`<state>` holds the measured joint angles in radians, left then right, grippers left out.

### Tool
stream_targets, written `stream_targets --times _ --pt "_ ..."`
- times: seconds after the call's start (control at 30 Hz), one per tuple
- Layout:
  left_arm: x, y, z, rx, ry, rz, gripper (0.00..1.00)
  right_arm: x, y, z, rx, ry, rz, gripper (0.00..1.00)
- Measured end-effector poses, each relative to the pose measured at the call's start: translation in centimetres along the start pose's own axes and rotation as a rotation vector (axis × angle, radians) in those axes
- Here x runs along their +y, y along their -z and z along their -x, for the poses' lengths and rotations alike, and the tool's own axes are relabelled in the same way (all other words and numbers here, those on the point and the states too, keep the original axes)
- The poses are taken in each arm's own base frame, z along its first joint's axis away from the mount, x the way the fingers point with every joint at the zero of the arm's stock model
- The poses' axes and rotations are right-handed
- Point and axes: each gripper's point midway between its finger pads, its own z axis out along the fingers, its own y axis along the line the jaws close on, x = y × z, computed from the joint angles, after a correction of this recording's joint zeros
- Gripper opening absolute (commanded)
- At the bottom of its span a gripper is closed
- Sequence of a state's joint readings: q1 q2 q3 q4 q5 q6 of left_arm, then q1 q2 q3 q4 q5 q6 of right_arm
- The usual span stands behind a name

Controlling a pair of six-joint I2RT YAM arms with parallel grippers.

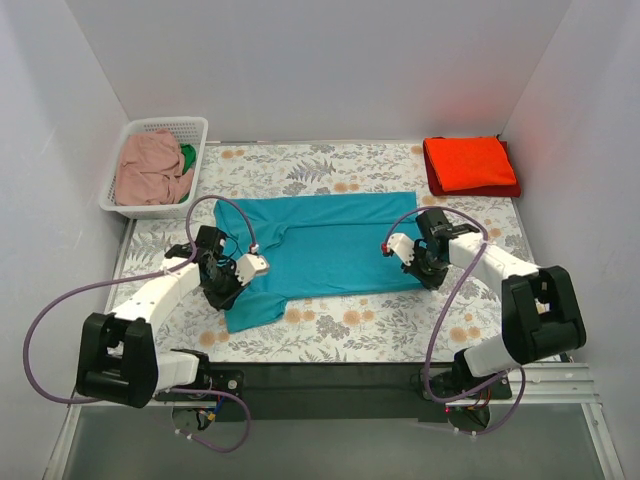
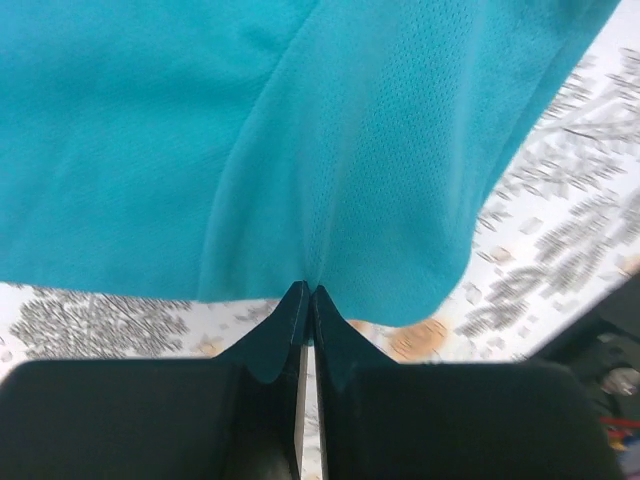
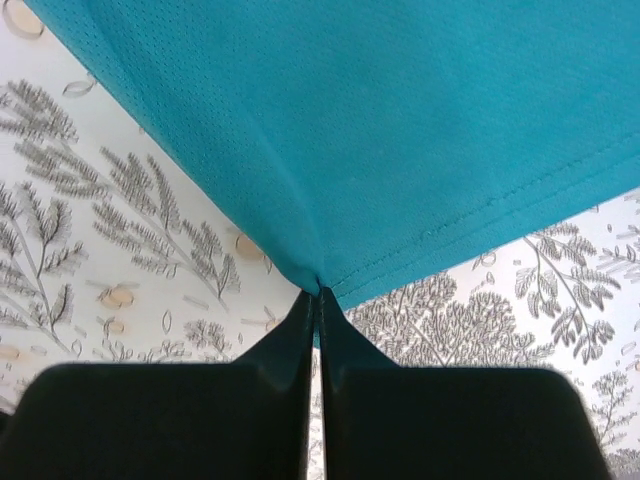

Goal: Fold and stack the t-shirts
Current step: Fold the tshirt

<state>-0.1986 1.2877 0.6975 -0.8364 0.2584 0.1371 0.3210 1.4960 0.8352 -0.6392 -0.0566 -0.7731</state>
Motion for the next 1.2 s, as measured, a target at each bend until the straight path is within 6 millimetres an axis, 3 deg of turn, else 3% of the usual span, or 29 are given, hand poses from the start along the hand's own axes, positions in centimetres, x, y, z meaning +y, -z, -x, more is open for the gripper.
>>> stream_targets --times 0.17,0.33,0.43,0.67,1.0,1.2 --pt "-1.5 2.7 0.6 -0.027 0.011 -0.03 0.0 0.3 2.5 -0.5 -0.036 0.022 -0.01 0.01" --pt "-1.5 4.9 1.8 -0.061 0.03 -0.041 0.0 0.3 4.0 -1.3 -0.04 0.038 -0.011 0.01" --pt "0.2 6.0 2.6 -0.087 0.083 -0.04 0.0 -0.7 4.4 -1.2 -0.039 0.029 -0.002 0.01" --pt "5.3 6.9 5.9 -0.137 0.137 -0.023 0.0 -4.5 4.3 1.8 -0.058 0.028 0.005 0.01" --pt "11.3 4.8 9.8 -0.143 0.181 -0.016 0.0 -9.6 3.3 5.3 -0.059 0.042 -0.015 0.01" --pt "13.8 3.6 11.0 -0.138 0.188 -0.011 0.0 -12.0 2.1 6.6 -0.046 0.052 -0.02 0.01"
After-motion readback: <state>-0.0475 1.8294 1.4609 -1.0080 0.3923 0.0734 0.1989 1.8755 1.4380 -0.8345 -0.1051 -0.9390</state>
